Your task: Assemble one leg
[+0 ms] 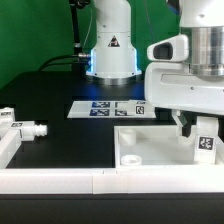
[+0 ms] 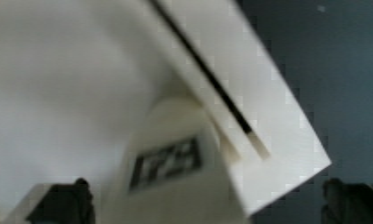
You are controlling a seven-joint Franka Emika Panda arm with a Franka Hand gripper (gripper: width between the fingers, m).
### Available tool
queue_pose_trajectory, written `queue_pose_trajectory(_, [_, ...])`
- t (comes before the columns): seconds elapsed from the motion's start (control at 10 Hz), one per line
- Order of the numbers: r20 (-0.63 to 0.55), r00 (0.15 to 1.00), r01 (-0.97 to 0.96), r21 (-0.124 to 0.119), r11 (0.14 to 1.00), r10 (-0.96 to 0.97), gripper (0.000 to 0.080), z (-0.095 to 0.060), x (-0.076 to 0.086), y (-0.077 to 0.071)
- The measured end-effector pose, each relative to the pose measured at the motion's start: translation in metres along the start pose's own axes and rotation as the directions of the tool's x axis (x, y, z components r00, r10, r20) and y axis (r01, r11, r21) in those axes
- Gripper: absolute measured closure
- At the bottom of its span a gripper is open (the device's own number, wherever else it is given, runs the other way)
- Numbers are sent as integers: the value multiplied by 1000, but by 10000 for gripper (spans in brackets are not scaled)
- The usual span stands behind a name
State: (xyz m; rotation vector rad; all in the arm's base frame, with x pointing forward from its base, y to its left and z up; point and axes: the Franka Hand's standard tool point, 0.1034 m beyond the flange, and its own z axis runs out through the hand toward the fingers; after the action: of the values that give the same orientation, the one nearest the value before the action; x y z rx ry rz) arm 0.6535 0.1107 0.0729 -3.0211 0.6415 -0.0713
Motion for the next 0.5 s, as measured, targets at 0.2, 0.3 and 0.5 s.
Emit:
queue_pose_trajectory(0.2, [-1,998,-67,-2,998,67,275,2,0,1])
queue_pose_trajectory(0.3, [-2,998,-66,-3,998,66,413,2,0,2])
queue_pose_trajectory(0.5, [-1,987,-162,-7,987,162,512,3,0,4])
